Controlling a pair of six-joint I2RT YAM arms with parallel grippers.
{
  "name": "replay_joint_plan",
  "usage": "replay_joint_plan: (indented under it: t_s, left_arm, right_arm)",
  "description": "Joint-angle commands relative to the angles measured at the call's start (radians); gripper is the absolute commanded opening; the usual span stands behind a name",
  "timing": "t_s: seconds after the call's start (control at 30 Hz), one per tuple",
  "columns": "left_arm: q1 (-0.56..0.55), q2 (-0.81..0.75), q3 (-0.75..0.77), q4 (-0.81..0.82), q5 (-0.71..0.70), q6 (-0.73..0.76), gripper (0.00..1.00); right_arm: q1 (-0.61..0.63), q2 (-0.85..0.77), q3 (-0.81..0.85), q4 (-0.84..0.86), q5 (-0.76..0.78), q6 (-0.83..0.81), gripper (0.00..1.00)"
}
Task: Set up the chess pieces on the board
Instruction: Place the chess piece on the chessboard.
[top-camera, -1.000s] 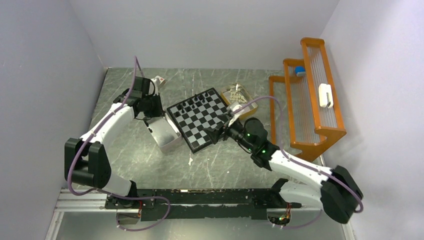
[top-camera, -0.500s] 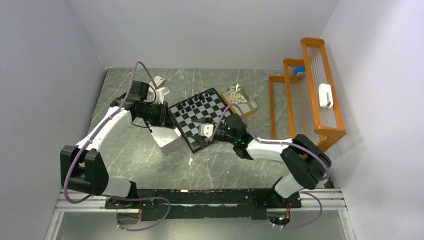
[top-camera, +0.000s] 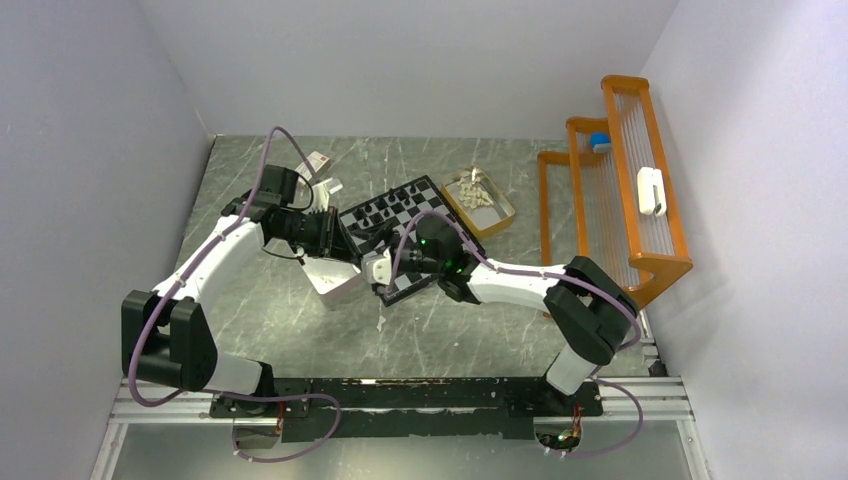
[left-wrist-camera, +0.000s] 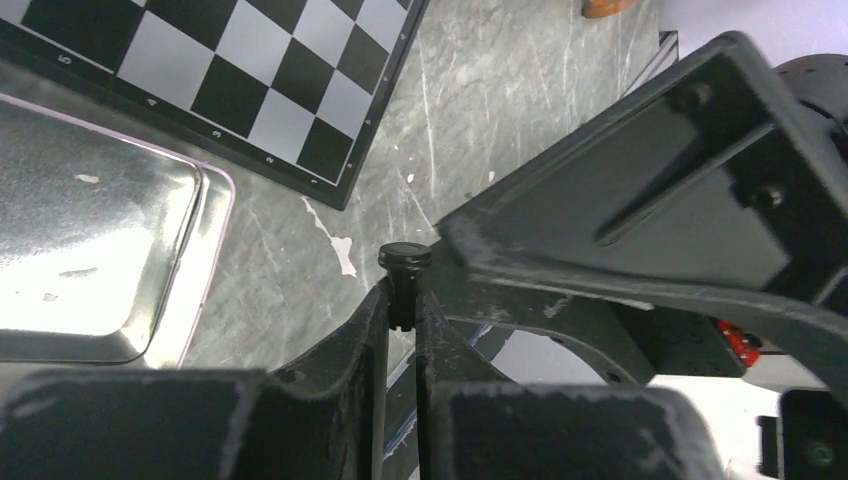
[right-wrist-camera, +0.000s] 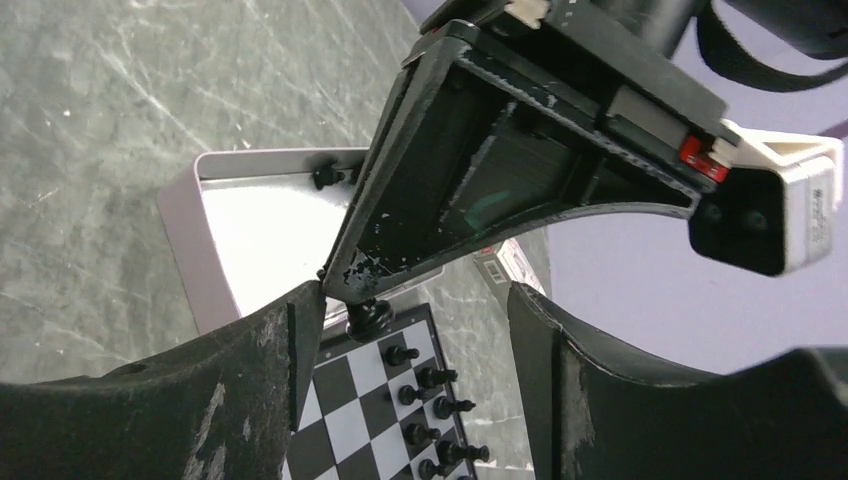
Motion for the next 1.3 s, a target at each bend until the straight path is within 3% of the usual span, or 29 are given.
replay_joint_plan:
  t_s: [0.0, 0.1, 0.23, 0.63, 0.87, 1.27]
  left_arm:
    - [-0.01, -0.007, 0.011, -0.001, 0.073, 0.0, 0.11]
    - [-0.012, -0.006, 0.021, 0.0, 0.082, -0.003, 0.1]
    - [-0.012, -0.005, 0.025, -0.002, 0.074, -0.002, 0.1]
    - [-0.012, -0.047, 0.072, 0.054, -0.032, -0.037, 0.11]
    - [-0.012, -0.065, 0.067, 0.122, -0.041, -0.086, 0.12]
    - [-0.012, -0.093, 0.065, 0.155, -0.075, -0.092, 0.26]
  right_arm:
    - [0.024, 0.01, 0.047, -0.138, 0.041, -0.133, 0.69]
    - [0.035, 0.014, 0.071, -0.208, 0.054, -0.176, 0.66]
    - [0.047, 0.013, 0.076, -0.204, 0.072, -0.178, 0.54]
    - [0.048, 0.037, 0.054, -0.117, 0.14, -0.005, 0.28]
    - [0.048, 0.059, 0.055, -0.048, 0.146, 0.118, 0.2]
    - [0.047, 0.069, 0.043, 0.045, 0.176, 0.255, 0.18]
